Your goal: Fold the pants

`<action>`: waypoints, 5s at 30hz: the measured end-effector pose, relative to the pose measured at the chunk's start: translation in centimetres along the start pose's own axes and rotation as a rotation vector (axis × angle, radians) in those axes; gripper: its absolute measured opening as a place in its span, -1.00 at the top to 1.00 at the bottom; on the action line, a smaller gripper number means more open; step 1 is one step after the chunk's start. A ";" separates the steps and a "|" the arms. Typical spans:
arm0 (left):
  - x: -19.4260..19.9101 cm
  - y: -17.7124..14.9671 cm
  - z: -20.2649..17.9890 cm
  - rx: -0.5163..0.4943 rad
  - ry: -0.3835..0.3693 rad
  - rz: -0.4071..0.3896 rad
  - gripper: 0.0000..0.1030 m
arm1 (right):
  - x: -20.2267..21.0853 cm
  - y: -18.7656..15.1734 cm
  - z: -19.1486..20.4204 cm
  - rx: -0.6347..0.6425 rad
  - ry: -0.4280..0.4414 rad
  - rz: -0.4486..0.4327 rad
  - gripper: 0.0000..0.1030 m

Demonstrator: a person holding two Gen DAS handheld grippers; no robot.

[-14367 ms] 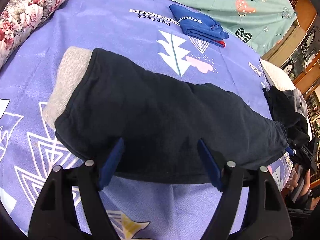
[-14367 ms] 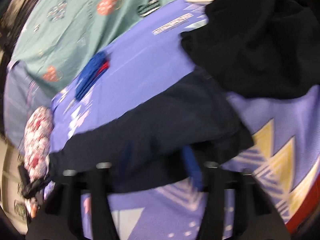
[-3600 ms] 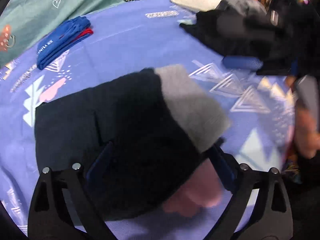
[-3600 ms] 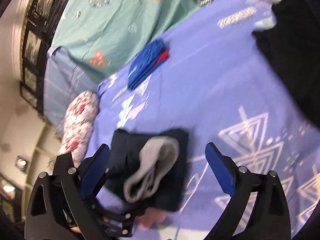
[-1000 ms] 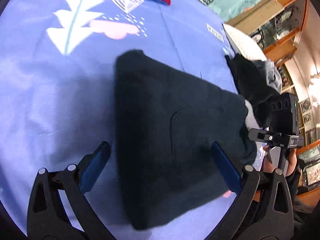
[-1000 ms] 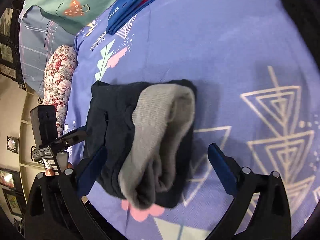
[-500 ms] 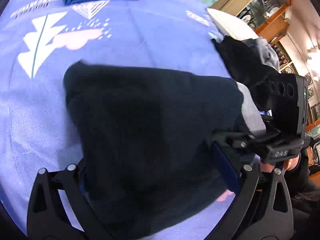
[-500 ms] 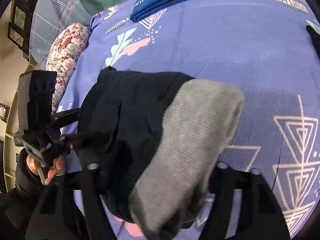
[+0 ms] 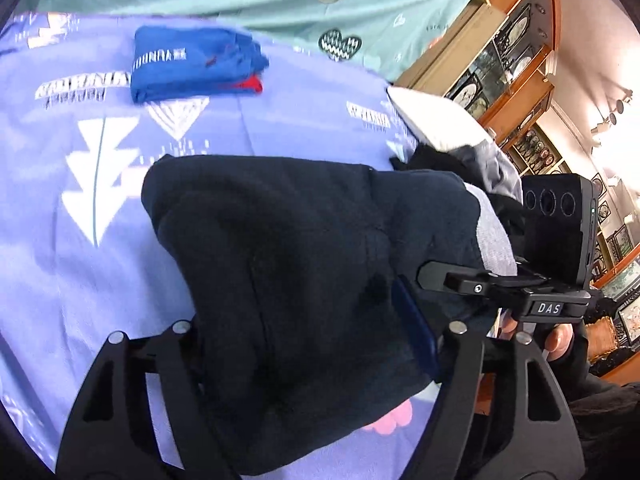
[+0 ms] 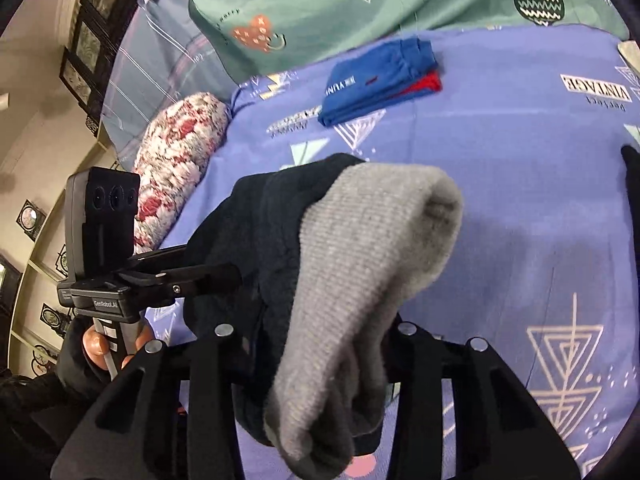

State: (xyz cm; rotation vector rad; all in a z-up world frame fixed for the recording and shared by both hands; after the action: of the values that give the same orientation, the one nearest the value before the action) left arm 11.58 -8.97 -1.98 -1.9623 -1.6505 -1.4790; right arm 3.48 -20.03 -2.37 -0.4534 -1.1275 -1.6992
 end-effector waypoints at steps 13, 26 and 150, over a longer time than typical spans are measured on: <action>5.4 20.0 5.1 -0.010 0.091 -0.189 -0.51 | 1.1 21.9 0.9 0.114 -0.078 -0.158 0.21; 1.7 24.1 20.8 0.265 0.287 -0.252 -0.82 | -3.6 27.9 -10.7 -0.040 -0.461 -0.320 -0.41; 5.4 -8.1 5.2 0.079 0.789 -0.440 -0.96 | 2.4 -5.6 -3.2 0.041 -0.676 -0.490 -0.97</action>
State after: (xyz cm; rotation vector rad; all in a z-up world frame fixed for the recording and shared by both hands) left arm 7.19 0.98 -3.98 -0.7841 -1.7318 -1.9359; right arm -1.80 -23.72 -4.81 -0.8118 -1.8753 -1.9946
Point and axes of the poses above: each gripper's, at about its wrist camera, not at the fingertips, and x roughly against the way its jaws point, z to its left, y to its top, the point moved 6 cm from there along -x, roughly the way its jaws point, and after that the axes turned 11 degrees about z, right-handed, at the moved point
